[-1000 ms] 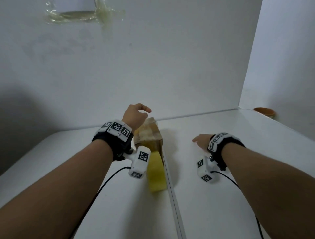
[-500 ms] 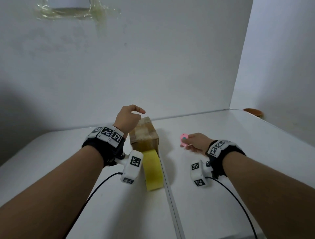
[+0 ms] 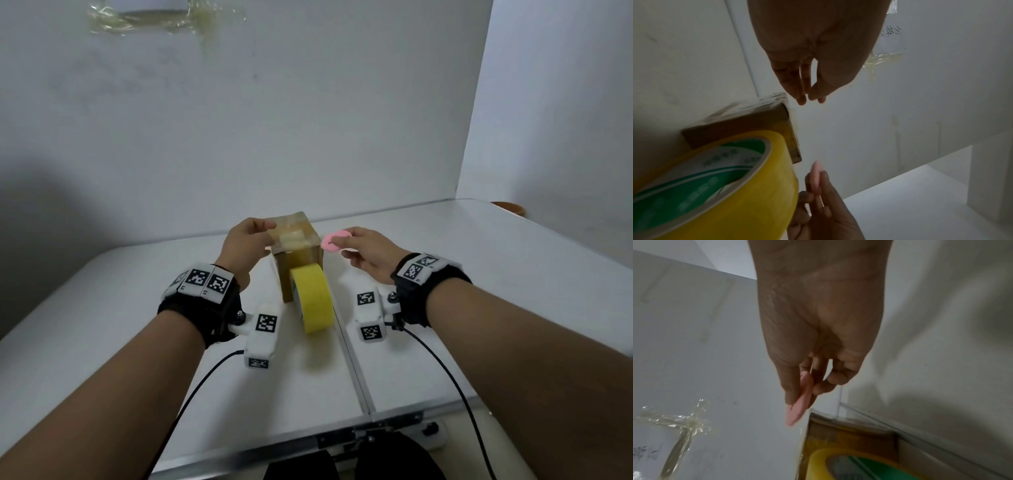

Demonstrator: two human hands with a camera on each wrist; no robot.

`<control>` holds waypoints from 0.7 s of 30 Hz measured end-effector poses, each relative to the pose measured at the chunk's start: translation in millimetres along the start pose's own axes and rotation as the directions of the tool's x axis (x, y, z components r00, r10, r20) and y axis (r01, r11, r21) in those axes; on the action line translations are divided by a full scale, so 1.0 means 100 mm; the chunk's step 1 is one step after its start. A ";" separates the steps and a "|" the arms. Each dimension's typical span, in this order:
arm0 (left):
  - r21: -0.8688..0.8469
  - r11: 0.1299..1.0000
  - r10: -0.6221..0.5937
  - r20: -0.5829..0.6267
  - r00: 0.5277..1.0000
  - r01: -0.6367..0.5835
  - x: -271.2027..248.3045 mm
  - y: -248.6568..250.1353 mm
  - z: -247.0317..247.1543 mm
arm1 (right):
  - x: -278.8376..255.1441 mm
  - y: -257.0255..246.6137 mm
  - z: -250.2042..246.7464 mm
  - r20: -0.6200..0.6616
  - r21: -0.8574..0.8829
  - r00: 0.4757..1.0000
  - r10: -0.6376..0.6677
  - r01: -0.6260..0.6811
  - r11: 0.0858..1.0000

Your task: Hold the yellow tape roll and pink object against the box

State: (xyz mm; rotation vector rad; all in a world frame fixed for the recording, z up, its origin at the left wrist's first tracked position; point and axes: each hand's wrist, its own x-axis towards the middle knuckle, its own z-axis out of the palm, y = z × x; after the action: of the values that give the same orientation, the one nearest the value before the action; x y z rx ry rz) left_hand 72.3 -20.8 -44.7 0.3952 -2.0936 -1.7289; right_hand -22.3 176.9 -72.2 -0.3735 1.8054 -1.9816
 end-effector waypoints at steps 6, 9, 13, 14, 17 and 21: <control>0.169 0.962 -0.235 0.107 0.966 0.215 -0.34 -0.14 0.06 | -0.03 -0.06 0.07 -0.031 0.198 0.998 -0.051 0.056 0.979; 0.185 0.936 -0.327 0.133 0.936 0.300 -0.45 -0.14 0.15 | -0.03 -0.07 0.11 -0.006 0.197 1.000 -0.028 0.028 0.980; 0.060 0.929 -0.369 0.250 0.895 0.366 -0.51 -0.14 0.23 | -0.02 -0.07 0.20 -0.016 0.116 1.000 -0.014 0.016 0.993; 0.055 0.927 -0.371 0.279 0.886 0.371 -0.52 -0.15 0.24 | -0.01 -0.08 0.21 -0.017 0.091 1.000 -0.013 0.014 0.996; 0.044 0.933 -0.353 0.314 0.882 0.358 -0.53 -0.20 0.25 | 0.01 -0.11 0.26 0.004 -0.014 1.000 -0.015 0.015 1.000; 0.050 0.930 -0.358 0.355 0.864 0.365 -0.53 -0.25 0.22 | 0.03 -0.15 0.29 0.064 -0.173 0.996 -0.055 0.066 0.983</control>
State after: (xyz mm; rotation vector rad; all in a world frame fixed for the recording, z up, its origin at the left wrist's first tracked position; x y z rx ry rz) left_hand 107.6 17.2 -78.8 0.5291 -2.3703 -2.1756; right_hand -13.3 151.1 -54.8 -0.5415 1.9586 -1.8356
